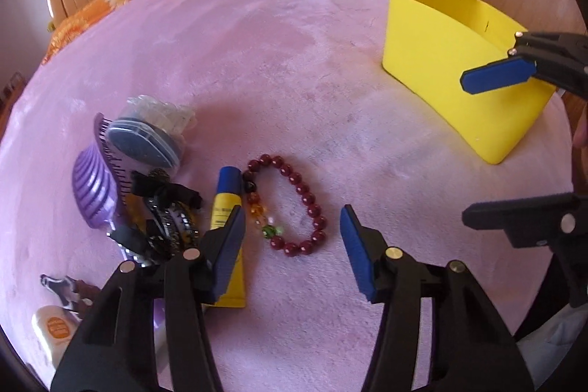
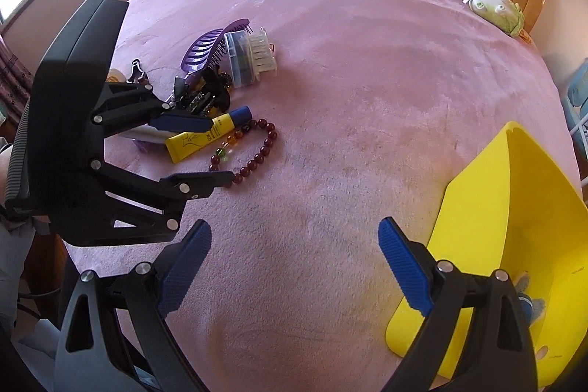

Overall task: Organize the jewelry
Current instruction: 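Withdraw the right tool while moving the left tool toward the red bead bracelet, then lower the left tool onto the red bead bracelet and close on it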

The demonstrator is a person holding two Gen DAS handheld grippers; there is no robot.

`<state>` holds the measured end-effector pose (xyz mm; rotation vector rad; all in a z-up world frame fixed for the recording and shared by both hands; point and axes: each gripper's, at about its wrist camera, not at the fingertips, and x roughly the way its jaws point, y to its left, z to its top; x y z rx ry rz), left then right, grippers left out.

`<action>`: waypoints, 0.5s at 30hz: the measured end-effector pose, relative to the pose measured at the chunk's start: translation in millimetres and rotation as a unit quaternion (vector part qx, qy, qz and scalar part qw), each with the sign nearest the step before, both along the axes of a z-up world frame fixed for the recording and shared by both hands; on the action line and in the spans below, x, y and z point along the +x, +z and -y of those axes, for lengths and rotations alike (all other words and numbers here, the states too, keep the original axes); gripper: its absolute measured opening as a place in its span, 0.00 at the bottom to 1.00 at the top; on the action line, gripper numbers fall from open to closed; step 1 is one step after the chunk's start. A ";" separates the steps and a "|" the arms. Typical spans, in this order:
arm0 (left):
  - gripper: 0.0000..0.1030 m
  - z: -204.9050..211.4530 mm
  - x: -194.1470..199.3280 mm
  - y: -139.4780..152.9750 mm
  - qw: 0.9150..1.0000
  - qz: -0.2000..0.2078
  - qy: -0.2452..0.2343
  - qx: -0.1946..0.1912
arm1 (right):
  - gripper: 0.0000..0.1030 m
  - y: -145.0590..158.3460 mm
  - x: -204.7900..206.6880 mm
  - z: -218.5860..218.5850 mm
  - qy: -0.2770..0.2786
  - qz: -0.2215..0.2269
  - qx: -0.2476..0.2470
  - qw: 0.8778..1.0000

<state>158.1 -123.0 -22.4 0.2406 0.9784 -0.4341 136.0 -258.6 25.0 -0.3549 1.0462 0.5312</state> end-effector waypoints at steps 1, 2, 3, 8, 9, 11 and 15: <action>0.52 0.5 1.3 -1.8 1.000 -0.007 0.001 -0.002 | 0.90 -0.6 -0.3 0.4 0.000 -0.001 0.001 1.000; 0.49 1.3 1.8 -3.9 1.000 -0.011 0.003 -0.001 | 0.90 -0.4 -0.4 0.9 0.001 -0.001 0.001 1.000; 0.47 2.2 4.0 -6.8 1.000 -0.021 0.009 -0.001 | 0.90 -0.6 -0.8 1.3 0.001 -0.002 0.002 1.000; 0.47 -1.5 13.3 -19.5 0.998 -0.046 0.053 0.002 | 0.90 -1.8 -2.0 1.1 0.004 -0.004 0.004 1.000; 0.47 -4.0 14.8 -19.9 0.997 -0.046 0.064 -0.006 | 0.90 -2.2 -1.9 0.5 0.005 -0.005 0.004 1.000; 0.47 -7.0 17.6 -21.2 0.996 -0.050 0.075 -0.016 | 0.90 -3.3 -2.4 0.0 0.006 -0.005 0.003 1.000; 0.46 -5.2 20.8 -25.0 0.995 -0.057 0.084 -0.014 | 0.90 -5.1 -1.0 -1.4 0.008 -0.005 0.005 1.000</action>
